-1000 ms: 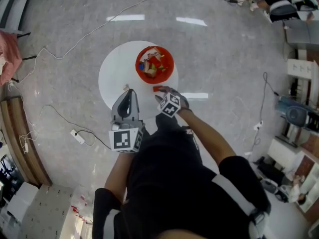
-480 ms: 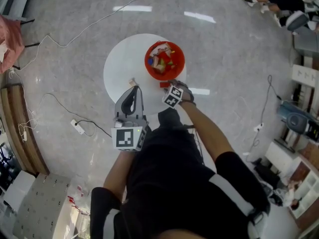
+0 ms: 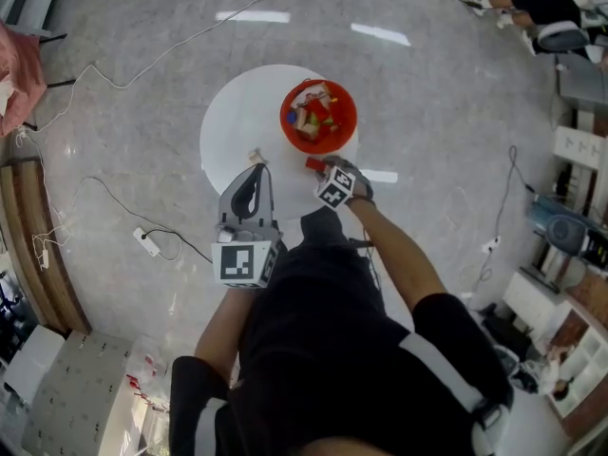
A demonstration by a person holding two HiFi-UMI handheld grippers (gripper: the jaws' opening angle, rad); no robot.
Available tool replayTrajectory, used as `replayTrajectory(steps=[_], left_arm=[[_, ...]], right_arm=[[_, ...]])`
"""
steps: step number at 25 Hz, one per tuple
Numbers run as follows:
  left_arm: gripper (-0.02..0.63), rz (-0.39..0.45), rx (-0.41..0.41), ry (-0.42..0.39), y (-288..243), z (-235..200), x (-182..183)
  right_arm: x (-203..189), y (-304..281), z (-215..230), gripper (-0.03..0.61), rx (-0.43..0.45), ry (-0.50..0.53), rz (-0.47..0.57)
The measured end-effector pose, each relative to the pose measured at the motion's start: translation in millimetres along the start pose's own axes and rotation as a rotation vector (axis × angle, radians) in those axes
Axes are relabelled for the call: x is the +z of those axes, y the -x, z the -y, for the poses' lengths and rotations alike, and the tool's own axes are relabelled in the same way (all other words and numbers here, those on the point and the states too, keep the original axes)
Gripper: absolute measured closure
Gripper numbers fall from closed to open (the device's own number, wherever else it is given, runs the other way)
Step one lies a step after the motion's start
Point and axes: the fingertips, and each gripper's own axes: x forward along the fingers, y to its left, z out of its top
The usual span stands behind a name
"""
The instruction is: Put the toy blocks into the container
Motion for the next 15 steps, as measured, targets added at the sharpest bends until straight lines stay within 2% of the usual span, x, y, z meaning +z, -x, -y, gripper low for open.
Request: replayTrajectory(steps=[4,7,11,13,15], left_arm=[[0.615,0.018,-0.007,0.003,0.2,0.3,6.9],[0.615,0.026,-0.013,0.006,2.0,0.8,10.7],[0.615,0.040,-0.024,-0.038,5.5,0.6,15.6],[0.615,0.053,-0.028,-0.048,7.3,1.8,16.4],[0.615,0.061,-0.028,-0.045,9.1,3.6,16.2]], right_arm=[[13.5,31.7,-7.2,0.446,0.003,0.005,0.064],[33.6,70.8,-14.1,0.446,0.013,0.007,0.165],[75.9,140.5,-32.1,0.446,0.070,0.018,0.381],[98.7,178.7,-26.3,0.446,0.049,-0.022,0.503],[118.2,209.8,-5.4,0.446,-0.010,-0.104,0.615]])
